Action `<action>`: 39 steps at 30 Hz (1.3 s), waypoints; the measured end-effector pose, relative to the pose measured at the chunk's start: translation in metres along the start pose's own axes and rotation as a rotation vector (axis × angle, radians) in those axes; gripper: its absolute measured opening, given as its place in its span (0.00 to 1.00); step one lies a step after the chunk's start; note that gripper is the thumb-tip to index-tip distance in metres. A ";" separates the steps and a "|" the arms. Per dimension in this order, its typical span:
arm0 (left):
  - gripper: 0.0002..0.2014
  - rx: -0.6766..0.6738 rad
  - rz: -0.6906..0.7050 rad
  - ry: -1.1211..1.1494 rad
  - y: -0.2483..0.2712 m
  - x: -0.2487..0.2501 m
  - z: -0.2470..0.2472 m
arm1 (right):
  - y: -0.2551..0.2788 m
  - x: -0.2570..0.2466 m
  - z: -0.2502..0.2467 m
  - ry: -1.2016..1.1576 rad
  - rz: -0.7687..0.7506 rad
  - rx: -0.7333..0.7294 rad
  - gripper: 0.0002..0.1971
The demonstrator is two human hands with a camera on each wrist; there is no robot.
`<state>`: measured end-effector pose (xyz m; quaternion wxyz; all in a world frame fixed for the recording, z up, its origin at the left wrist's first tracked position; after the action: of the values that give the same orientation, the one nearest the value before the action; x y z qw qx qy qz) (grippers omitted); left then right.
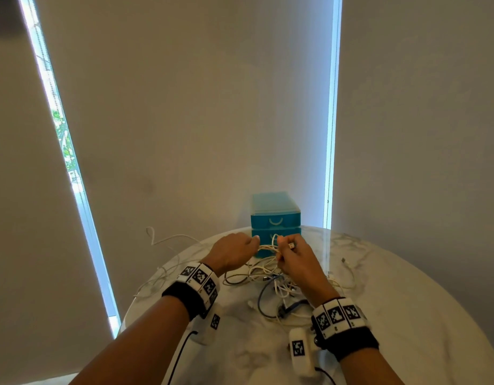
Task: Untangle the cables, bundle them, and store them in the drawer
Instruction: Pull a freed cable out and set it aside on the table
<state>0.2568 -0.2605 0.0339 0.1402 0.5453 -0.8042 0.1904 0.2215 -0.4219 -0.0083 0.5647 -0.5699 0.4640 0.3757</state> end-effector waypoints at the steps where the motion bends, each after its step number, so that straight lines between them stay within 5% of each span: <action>1: 0.26 0.015 0.007 -0.003 0.000 -0.003 -0.001 | -0.002 -0.003 0.004 0.009 0.017 -0.061 0.13; 8: 0.28 0.090 0.022 -0.004 -0.006 -0.014 -0.034 | -0.033 -0.077 0.026 0.699 -0.126 -0.281 0.13; 12: 0.35 0.142 0.027 0.045 -0.006 -0.025 -0.076 | -0.059 -0.123 0.022 0.787 -0.244 -0.118 0.10; 19: 0.26 0.039 -0.232 0.085 0.027 -0.164 -0.120 | -0.072 -0.140 -0.042 0.841 -0.206 0.210 0.08; 25: 0.39 0.030 -0.569 -0.166 0.098 -0.277 -0.124 | -0.076 -0.127 -0.059 0.883 -0.105 0.262 0.13; 29: 0.39 0.260 -0.471 -0.286 0.094 -0.275 -0.180 | -0.082 -0.126 -0.047 0.793 -0.153 0.279 0.10; 33: 0.21 0.571 -0.366 -0.334 0.067 -0.258 -0.242 | -0.078 -0.141 -0.042 0.633 -0.240 0.374 0.16; 36: 0.17 0.375 -0.524 -0.347 0.053 -0.282 -0.211 | -0.073 -0.131 -0.028 0.597 -0.238 0.315 0.17; 39: 0.30 0.168 -0.505 -0.288 0.040 -0.264 -0.146 | -0.069 -0.107 -0.001 0.657 -0.203 0.143 0.13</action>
<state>0.3192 0.0370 0.0433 0.0220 0.7589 -0.6364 0.1360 0.2570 -0.4166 0.1140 0.4580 -0.6625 0.5872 0.0807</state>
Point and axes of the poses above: each hand's wrist, its own y-axis away from the middle knuckle, its own z-axis out of the palm, x = y × z, the point moved 9 cm from there along -y, towards the middle knuckle, and after that the axes turned 3 degrees about -x, right-handed, at the moved point
